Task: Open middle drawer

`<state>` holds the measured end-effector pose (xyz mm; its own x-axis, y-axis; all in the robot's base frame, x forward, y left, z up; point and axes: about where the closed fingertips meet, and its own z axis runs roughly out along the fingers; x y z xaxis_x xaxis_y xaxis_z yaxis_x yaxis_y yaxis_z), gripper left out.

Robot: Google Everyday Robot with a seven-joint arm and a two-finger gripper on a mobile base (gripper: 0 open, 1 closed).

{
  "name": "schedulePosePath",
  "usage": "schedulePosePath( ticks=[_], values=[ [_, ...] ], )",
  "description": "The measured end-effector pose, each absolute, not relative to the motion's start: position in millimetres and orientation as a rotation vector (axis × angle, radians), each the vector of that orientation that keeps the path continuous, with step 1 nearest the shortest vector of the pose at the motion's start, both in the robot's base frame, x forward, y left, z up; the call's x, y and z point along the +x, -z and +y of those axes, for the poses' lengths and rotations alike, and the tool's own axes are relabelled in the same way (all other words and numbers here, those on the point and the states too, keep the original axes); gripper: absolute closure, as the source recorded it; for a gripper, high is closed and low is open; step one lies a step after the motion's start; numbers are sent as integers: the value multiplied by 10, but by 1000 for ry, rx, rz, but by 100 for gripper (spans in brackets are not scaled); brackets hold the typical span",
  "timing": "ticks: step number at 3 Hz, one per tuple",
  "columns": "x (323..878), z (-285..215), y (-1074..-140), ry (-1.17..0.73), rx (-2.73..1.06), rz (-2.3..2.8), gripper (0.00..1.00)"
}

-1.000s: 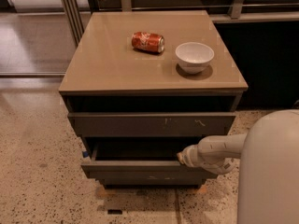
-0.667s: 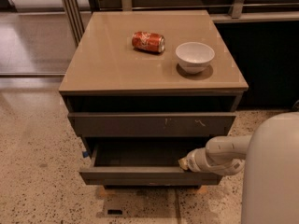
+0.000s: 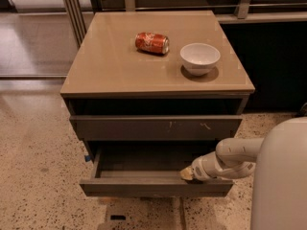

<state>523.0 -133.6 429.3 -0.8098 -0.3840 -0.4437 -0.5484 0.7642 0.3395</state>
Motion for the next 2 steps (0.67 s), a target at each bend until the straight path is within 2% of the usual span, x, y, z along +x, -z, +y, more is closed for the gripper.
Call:
schedulePosePath(
  ticks=[2],
  values=[
    [5186, -1330, -4229, -685, -709, 2641, 100]
  ],
)
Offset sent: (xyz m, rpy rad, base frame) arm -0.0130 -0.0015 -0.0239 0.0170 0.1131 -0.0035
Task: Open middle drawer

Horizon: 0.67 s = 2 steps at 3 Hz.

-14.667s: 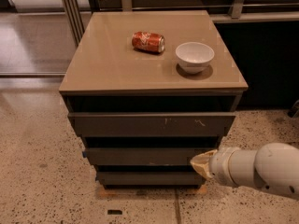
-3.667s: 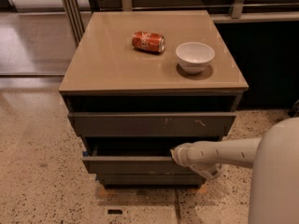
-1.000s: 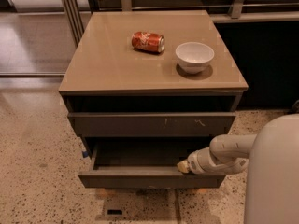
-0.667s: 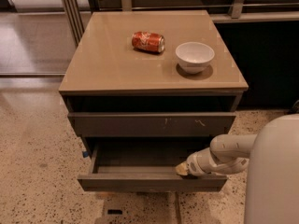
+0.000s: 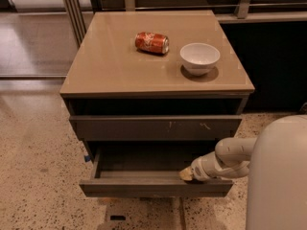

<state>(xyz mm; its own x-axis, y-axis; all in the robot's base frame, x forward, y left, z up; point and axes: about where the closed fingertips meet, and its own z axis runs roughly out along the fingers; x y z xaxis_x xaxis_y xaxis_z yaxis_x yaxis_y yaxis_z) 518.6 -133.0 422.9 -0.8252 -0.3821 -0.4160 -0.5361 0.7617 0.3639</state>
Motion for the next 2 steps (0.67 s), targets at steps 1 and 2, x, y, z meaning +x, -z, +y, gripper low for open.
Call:
schedulePosePath(
  ticks=[1, 2],
  values=[
    [5186, -1330, -4237, -685, -709, 2641, 100],
    [5101, -1336, -4212, -714, -696, 2648, 100]
  ],
)
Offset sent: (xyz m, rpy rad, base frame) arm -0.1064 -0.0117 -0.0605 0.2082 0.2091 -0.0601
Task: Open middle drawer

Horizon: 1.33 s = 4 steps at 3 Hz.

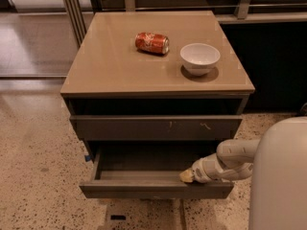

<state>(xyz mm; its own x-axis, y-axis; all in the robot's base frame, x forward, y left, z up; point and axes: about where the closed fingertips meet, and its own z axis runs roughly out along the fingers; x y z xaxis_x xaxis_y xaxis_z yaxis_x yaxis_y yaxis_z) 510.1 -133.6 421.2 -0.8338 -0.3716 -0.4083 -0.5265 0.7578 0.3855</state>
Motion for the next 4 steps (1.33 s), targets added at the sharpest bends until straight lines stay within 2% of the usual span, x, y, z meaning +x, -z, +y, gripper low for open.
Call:
schedulePosePath(
  ticks=[3, 4],
  values=[
    [4909, -1337, -4199, -777, -655, 2644, 100],
    [4693, -1327, -4128, -832, -611, 2622, 100]
  ],
)
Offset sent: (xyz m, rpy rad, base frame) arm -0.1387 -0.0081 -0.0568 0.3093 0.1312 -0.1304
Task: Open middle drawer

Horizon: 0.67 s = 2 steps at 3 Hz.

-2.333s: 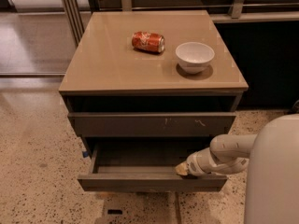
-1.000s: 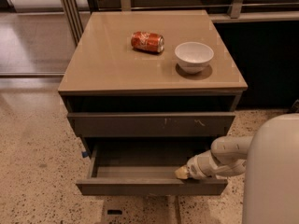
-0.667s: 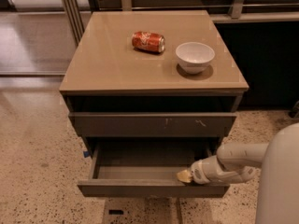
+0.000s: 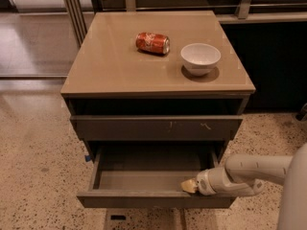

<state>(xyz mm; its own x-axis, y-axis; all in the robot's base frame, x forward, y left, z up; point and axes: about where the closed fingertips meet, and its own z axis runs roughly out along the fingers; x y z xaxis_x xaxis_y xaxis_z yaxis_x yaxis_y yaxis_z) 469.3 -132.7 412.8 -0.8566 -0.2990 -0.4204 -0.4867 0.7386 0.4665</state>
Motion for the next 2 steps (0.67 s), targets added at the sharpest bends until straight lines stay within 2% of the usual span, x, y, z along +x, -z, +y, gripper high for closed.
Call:
schedulePosePath(
  ticks=[2],
  values=[
    [4548, -1346, -4240, -827, -567, 2557, 100]
  ],
)
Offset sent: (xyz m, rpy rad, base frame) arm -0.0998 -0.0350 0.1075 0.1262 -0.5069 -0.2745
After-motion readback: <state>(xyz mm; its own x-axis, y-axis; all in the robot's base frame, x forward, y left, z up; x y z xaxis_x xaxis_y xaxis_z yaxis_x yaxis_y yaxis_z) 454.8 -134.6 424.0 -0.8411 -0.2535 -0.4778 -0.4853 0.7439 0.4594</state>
